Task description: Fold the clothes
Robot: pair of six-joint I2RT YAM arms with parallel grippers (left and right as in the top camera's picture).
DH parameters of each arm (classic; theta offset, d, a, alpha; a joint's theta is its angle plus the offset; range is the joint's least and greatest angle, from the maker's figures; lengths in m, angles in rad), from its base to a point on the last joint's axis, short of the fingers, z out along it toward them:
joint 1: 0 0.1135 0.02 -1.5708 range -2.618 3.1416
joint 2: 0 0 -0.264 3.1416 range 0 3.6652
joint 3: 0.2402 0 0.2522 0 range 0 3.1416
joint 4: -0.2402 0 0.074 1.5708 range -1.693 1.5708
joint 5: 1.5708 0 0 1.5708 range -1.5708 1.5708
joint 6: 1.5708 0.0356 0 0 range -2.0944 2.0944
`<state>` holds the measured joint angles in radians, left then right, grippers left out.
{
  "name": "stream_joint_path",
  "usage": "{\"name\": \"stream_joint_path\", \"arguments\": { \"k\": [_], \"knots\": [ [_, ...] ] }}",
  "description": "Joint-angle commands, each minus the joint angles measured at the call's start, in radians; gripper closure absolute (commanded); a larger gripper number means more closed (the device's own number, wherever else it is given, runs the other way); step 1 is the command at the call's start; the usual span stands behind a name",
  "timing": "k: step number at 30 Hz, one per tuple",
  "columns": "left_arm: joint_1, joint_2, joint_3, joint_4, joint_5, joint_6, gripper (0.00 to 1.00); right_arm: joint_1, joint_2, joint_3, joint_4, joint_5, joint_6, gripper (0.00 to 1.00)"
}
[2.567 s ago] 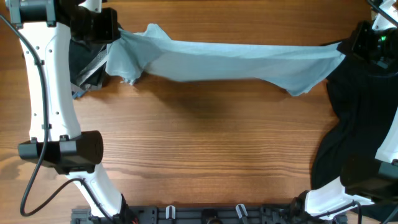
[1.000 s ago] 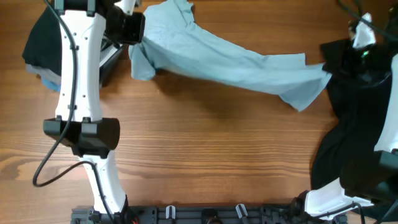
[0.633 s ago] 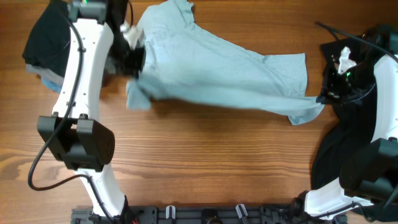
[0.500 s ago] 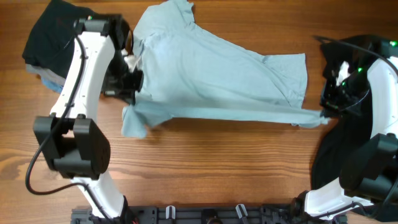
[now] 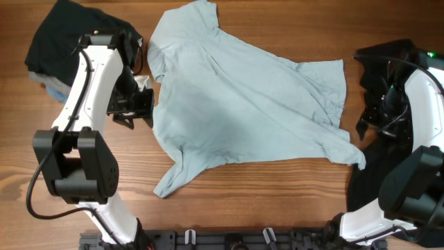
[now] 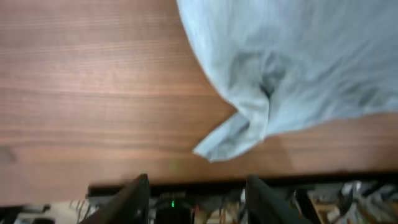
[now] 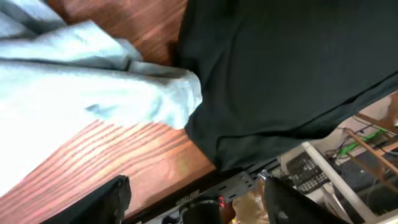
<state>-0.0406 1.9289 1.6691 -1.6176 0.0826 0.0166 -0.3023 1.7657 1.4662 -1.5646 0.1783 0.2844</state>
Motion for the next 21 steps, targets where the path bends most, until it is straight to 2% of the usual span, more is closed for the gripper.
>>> {"name": "stream_joint_path", "arguments": {
  "k": [1, 4, 7, 9, 13, 17, 20, 21],
  "knots": [
    [0.018, -0.031, -0.028, 0.163, -0.006, -0.002, 0.47, 0.002, -0.004, -0.004, 0.047, -0.022, -0.026, 0.18],
    [0.018, -0.031, -0.113, 0.351, -0.006, 0.003, 0.38, 0.002, -0.004, -0.004, 0.118, -0.180, -0.135, 0.18],
    [0.018, -0.029, -0.261, 0.609, -0.005, 0.005, 0.34, 0.002, -0.004, -0.004, 0.223, -0.402, -0.231, 0.18],
    [0.024, -0.028, -0.337, 0.708, -0.005, 0.006, 0.39, 0.002, -0.004, -0.004, 0.272, -0.492, -0.236, 0.18],
    [0.046, -0.027, -0.417, 0.807, 0.006, 0.032, 0.49, 0.002, -0.004, -0.004, 0.309, -0.520, -0.232, 0.18],
    [0.070, -0.025, -0.475, 0.845, 0.107, 0.063, 0.68, 0.002, -0.004, -0.004, 0.317, -0.521, -0.231, 0.19],
    [0.080, -0.023, -0.501, 0.853, 0.117, 0.084, 0.93, 0.002, -0.004, -0.004, 0.323, -0.521, -0.229, 0.20],
    [0.090, -0.023, -0.503, 0.850, 0.113, 0.084, 0.96, 0.002, -0.004, -0.004, 0.324, -0.520, -0.230, 0.20]
  ]
}}
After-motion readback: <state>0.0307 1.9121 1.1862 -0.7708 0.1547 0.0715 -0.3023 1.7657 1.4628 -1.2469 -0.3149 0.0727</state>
